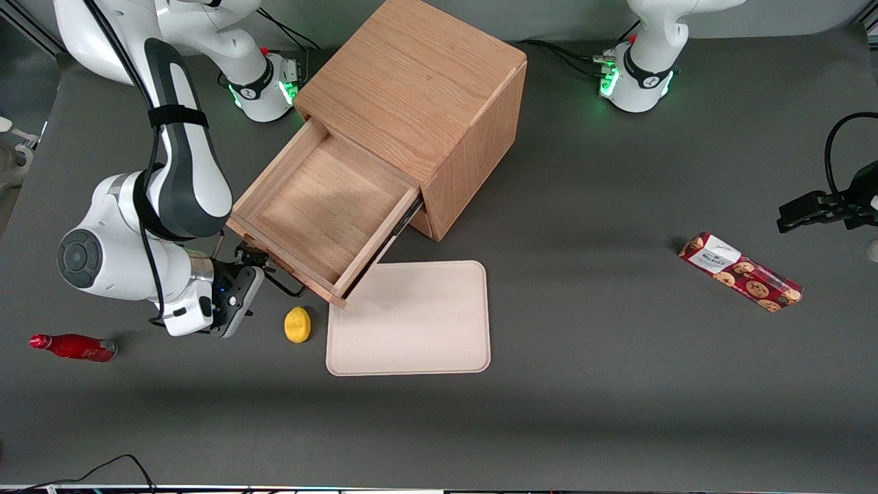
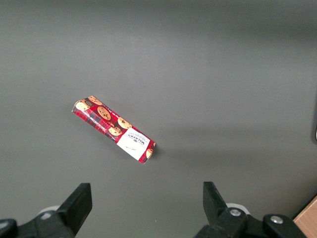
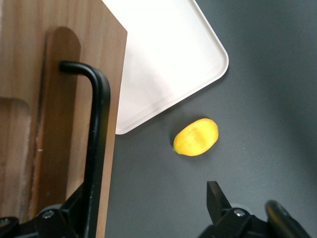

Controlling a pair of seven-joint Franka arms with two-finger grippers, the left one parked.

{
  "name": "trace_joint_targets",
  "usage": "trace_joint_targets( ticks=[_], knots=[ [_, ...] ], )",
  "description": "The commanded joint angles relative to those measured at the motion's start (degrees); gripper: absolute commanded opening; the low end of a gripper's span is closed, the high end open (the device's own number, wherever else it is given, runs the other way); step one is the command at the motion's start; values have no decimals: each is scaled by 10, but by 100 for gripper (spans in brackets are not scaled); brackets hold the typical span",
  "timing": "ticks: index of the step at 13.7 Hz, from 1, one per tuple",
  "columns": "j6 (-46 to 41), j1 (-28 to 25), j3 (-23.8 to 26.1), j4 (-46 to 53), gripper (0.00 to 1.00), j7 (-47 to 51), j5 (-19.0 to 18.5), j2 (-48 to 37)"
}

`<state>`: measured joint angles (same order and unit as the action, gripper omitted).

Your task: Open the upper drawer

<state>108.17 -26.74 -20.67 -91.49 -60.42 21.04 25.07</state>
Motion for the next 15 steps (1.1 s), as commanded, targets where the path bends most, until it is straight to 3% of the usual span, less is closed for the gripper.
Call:
trace_joint_targets(
  ticks=[1, 5, 12, 15],
  knots=[
    [-50, 19, -3, 61, 100, -10, 13, 8],
    [-147, 18, -13, 112, 100, 109, 0, -8],
    [-239, 10, 29, 114, 100, 532, -128, -118],
    [-250, 11, 41, 109, 100, 581, -165, -143]
  ],
)
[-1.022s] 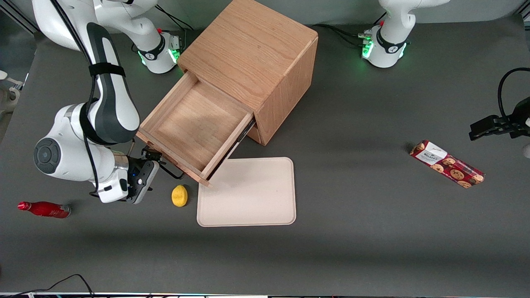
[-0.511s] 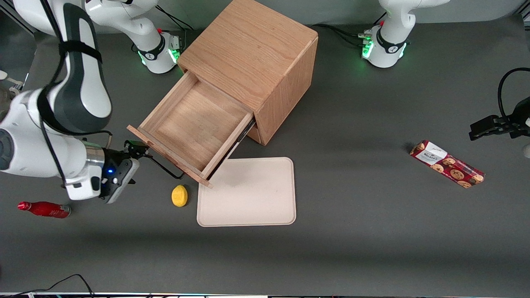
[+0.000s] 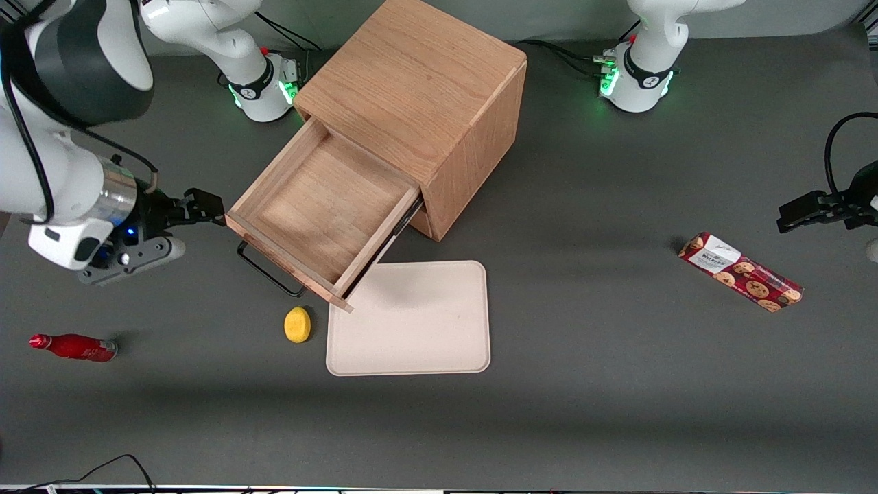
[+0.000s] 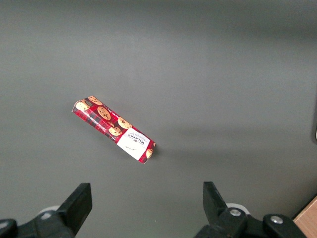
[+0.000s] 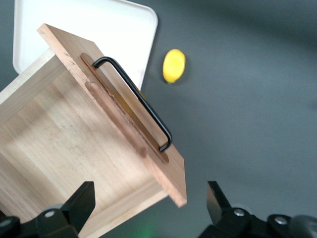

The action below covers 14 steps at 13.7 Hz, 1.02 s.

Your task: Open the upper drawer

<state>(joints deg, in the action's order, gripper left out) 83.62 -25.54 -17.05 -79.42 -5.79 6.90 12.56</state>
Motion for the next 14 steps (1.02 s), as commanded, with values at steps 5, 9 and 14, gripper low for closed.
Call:
trace_joint_targets(
  ticks=[5, 9, 14],
  knots=[
    [1, 61, -4, -5, 100, 23, -27, -31],
    [5, 93, 65, -80, 100, 195, -82, -119],
    [58, 202, 124, -173, 100, 161, -96, -171]
  ],
)
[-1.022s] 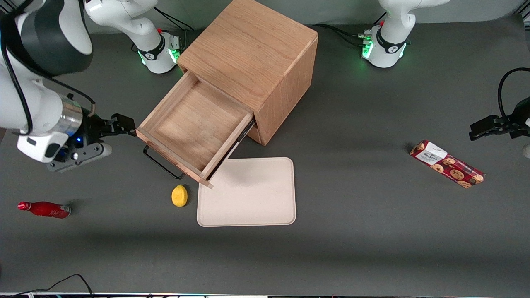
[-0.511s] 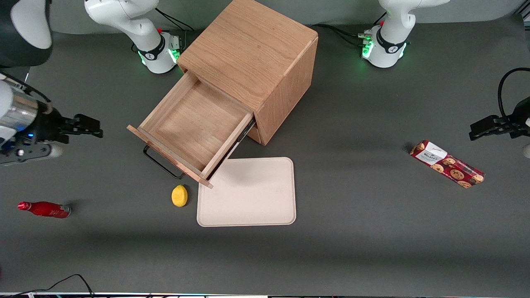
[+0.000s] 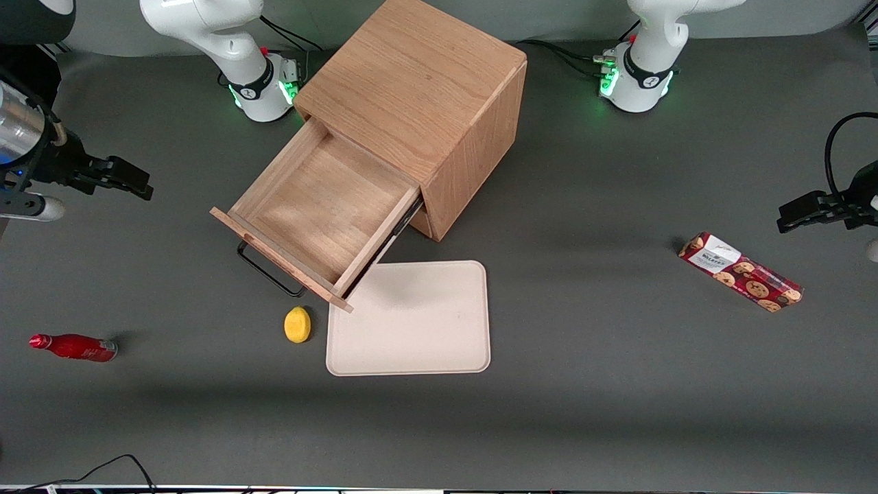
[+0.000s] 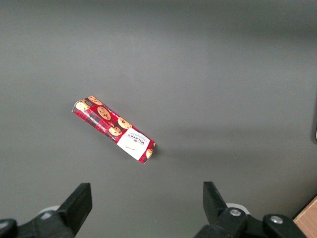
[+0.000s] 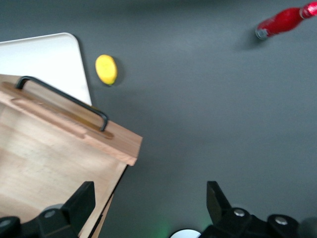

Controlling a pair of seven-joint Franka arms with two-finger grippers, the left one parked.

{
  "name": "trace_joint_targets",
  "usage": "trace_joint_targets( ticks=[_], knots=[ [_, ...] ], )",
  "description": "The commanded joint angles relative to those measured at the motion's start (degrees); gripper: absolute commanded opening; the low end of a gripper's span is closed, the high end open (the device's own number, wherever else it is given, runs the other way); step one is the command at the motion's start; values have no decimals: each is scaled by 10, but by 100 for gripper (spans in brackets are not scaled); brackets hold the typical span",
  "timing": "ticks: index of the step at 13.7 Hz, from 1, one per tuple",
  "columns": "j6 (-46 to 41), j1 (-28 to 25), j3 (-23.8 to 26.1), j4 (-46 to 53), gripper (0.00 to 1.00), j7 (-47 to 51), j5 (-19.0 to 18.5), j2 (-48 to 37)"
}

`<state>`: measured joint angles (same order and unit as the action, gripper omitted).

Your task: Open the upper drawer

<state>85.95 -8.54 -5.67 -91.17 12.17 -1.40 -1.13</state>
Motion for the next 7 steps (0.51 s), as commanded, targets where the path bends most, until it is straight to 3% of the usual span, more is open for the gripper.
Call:
trace_joint_targets(
  ticks=[1, 7],
  knots=[
    [47, 39, 9, -62, 100, -31, -14, -34],
    [48, 50, 6, -41, 100, -31, -14, -28]
  ],
)
